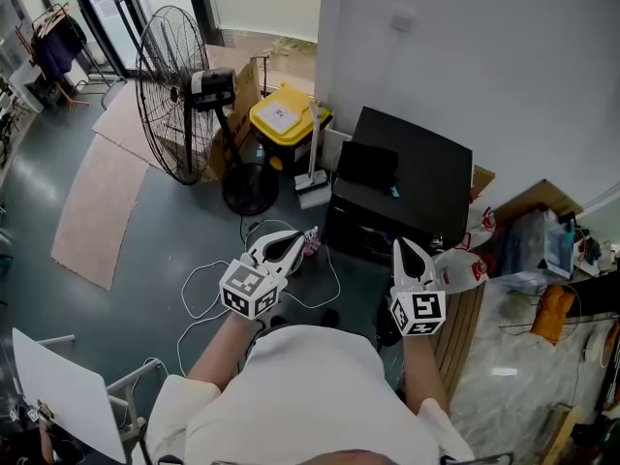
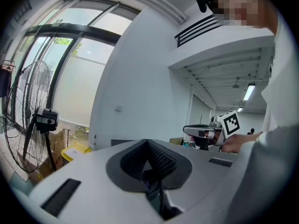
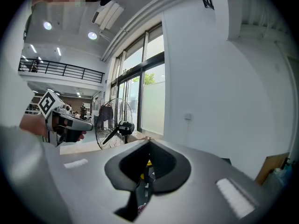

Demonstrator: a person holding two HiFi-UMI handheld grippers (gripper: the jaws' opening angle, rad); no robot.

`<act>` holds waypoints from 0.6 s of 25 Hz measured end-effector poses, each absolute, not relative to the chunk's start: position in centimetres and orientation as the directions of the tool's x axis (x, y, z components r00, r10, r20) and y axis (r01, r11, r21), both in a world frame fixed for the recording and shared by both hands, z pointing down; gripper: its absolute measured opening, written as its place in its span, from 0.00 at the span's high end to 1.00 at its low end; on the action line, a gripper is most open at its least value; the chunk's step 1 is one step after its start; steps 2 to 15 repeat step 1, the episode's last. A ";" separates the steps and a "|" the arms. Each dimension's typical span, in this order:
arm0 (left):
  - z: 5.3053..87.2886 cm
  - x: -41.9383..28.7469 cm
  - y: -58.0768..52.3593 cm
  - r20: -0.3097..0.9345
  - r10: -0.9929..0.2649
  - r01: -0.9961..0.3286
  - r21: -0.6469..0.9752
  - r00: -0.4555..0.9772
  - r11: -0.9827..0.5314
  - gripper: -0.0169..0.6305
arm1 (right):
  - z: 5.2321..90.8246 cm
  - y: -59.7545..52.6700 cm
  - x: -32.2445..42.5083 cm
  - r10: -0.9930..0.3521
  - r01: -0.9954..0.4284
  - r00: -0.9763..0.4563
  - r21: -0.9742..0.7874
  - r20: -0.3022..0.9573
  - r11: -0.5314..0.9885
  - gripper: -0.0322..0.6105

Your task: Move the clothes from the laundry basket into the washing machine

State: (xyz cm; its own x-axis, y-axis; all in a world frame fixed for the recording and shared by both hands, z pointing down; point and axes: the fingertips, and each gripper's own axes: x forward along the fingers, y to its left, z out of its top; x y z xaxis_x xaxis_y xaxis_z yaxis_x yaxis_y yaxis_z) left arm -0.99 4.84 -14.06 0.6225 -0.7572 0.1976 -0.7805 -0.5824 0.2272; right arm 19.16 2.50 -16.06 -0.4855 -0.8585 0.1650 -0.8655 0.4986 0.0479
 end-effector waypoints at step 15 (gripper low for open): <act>-14.1 -1.0 4.9 0.198 -0.757 -0.780 0.228 0.623 -0.583 0.96 | -16.1 2.5 19.1 -0.858 -0.865 -0.486 0.047 0.165 0.499 0.93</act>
